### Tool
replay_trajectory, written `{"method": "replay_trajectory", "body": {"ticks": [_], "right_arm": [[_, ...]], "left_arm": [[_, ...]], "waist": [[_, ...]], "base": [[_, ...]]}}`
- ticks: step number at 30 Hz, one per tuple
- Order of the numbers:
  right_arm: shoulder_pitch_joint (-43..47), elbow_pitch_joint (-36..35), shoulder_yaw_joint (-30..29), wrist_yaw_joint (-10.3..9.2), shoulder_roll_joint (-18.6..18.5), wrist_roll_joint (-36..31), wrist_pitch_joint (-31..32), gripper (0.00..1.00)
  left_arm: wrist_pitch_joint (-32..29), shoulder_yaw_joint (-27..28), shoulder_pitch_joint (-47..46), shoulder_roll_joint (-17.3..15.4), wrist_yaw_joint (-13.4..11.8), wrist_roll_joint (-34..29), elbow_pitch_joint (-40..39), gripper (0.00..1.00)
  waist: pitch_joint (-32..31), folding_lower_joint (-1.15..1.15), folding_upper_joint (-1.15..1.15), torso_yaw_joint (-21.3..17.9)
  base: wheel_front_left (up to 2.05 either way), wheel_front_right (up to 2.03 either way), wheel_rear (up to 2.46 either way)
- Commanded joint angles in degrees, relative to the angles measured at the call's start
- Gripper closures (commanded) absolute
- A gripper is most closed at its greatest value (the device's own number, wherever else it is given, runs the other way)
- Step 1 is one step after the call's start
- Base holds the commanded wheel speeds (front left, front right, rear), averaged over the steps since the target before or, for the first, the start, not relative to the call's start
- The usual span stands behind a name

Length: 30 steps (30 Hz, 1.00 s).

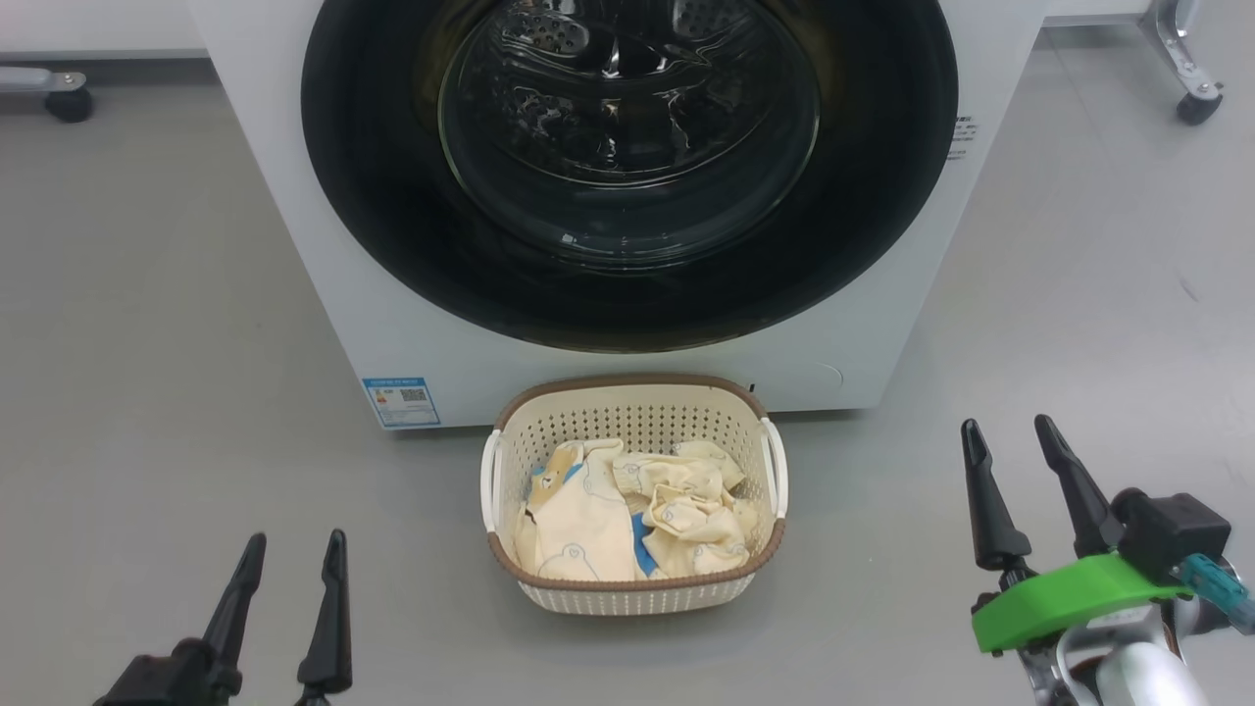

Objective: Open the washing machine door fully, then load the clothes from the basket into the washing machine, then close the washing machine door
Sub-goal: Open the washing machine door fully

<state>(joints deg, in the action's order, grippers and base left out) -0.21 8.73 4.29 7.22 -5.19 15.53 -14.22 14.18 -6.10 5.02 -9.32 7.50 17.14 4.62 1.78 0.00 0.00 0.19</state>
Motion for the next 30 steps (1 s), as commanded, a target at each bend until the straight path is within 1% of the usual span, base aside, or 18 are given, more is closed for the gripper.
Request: {"method": "replay_trajectory", "body": {"ticks": [1, 8, 26, 30], "right_arm": [[-1.79, -1.70, 1.21, 0.26, -0.86, -0.42, -0.78, 0.00], [-1.79, -1.77, 1.16, 0.26, -0.75, -0.48, -0.78, 0.00], [-2.47, -1.85, 1.02, 0.26, -0.57, -0.49, -0.78, 0.00], [-2.56, -1.82, 0.93, 0.26, -0.52, -0.45, -0.78, 0.00]], "left_arm": [[0.82, 1.73, -2.05, -1.09, -0.01, -0.43, -2.14, 0.00], [0.82, 1.42, -1.97, -1.28, -0.01, -0.13, -2.22, 0.00], [0.82, 1.24, -2.66, -1.47, -0.01, -0.16, -2.21, 0.00], [0.82, 2.34, -2.78, -0.82, -0.01, 0.12, -2.34, 0.00]], "waist": [[0.02, 0.00, 0.00, -0.03], [0.24, 0.00, 0.00, -0.15], [1.00, 0.00, 0.00, -0.14], [1.07, 0.00, 0.00, -0.05]], "base": [[0.46, 0.63, -1.09], [0.79, 0.93, -1.72], [1.15, 1.30, -2.46], [1.12, 1.25, -2.37]]}}
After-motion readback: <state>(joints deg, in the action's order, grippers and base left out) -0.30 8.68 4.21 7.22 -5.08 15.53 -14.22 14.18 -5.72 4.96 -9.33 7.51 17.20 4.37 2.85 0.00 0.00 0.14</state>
